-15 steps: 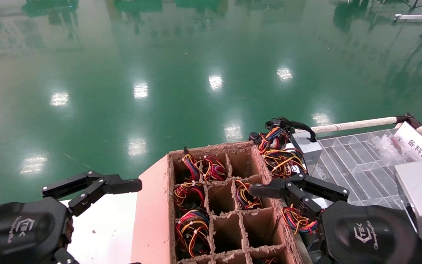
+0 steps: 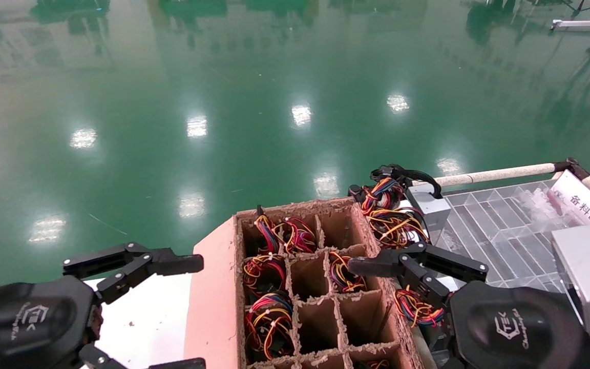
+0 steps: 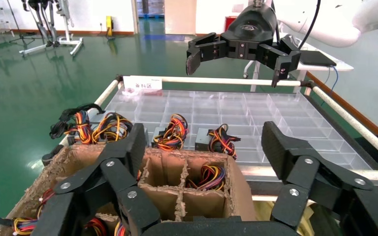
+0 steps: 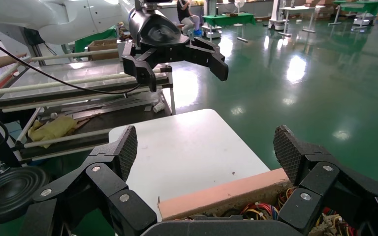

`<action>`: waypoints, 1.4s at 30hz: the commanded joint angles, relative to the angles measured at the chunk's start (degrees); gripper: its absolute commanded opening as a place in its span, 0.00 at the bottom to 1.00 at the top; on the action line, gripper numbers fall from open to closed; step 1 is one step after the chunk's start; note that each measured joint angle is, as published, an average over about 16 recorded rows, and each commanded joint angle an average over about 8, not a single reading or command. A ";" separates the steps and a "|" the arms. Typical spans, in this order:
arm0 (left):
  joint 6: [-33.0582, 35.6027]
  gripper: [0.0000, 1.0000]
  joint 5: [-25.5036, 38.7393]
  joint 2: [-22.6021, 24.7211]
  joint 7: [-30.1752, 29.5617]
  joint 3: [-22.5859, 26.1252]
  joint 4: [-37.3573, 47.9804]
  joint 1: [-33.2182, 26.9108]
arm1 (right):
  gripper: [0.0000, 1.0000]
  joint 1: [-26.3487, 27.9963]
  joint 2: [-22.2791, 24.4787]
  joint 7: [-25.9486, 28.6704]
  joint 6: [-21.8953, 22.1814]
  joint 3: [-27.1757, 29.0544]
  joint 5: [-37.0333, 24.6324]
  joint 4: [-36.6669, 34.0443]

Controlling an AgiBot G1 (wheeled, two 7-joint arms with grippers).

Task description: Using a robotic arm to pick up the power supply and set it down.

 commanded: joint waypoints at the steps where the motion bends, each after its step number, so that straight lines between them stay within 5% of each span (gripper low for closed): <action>1: 0.00 0.00 0.00 0.00 0.00 0.00 0.00 0.00 | 1.00 -0.05 -0.05 -0.04 -0.03 0.07 0.21 -0.02; 17: 0.00 0.00 0.00 0.00 0.00 0.00 0.01 0.00 | 1.00 5.10 2.39 5.56 0.08 -7.09 -17.26 2.22; 39: 0.00 0.00 0.00 0.00 0.01 0.01 0.01 -0.01 | 1.00 15.61 -3.41 8.84 -2.14 -16.19 -36.74 0.91; 42: 0.00 0.10 -0.01 0.00 0.01 0.01 0.01 -0.01 | 1.00 16.38 -3.78 8.77 -2.31 -16.78 -37.94 0.71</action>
